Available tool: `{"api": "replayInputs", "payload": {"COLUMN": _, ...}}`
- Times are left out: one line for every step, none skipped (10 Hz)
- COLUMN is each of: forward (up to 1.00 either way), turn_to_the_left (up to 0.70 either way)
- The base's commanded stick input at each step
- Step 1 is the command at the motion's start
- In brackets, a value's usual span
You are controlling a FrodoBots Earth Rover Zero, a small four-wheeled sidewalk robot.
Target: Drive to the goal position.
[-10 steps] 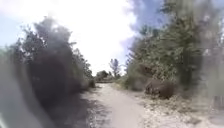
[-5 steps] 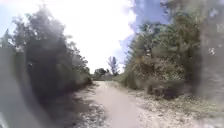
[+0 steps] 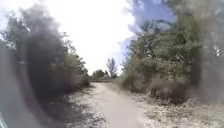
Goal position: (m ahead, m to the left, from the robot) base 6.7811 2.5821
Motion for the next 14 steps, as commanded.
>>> {"api": "replayInputs", "payload": {"forward": 0.7, "turn_to_the_left": 0.06}}
{"api": "replayInputs", "payload": {"forward": 0.7, "turn_to_the_left": 0.0}}
{"api": "replayInputs", "payload": {"forward": 0.7, "turn_to_the_left": 0.0}}
{"api": "replayInputs", "payload": {"forward": 0.7, "turn_to_the_left": 0.0}}
{"api": "replayInputs", "payload": {"forward": 0.7, "turn_to_the_left": 0.0}}
{"api": "replayInputs", "payload": {"forward": 0.7, "turn_to_the_left": 0.0}}
{"api": "replayInputs", "payload": {"forward": 0.7, "turn_to_the_left": 0.0}}
{"api": "replayInputs", "payload": {"forward": 0.7, "turn_to_the_left": 0.0}}
{"api": "replayInputs", "payload": {"forward": 0.7, "turn_to_the_left": 0.0}}
{"api": "replayInputs", "payload": {"forward": 0.7, "turn_to_the_left": 0.0}}
{"api": "replayInputs", "payload": {"forward": 0.7, "turn_to_the_left": 0.0}}
{"api": "replayInputs", "payload": {"forward": 0.7, "turn_to_the_left": 0.0}}
{"api": "replayInputs", "payload": {"forward": 0.7, "turn_to_the_left": 0.0}}
{"api": "replayInputs", "payload": {"forward": 0.7, "turn_to_the_left": 0.0}}
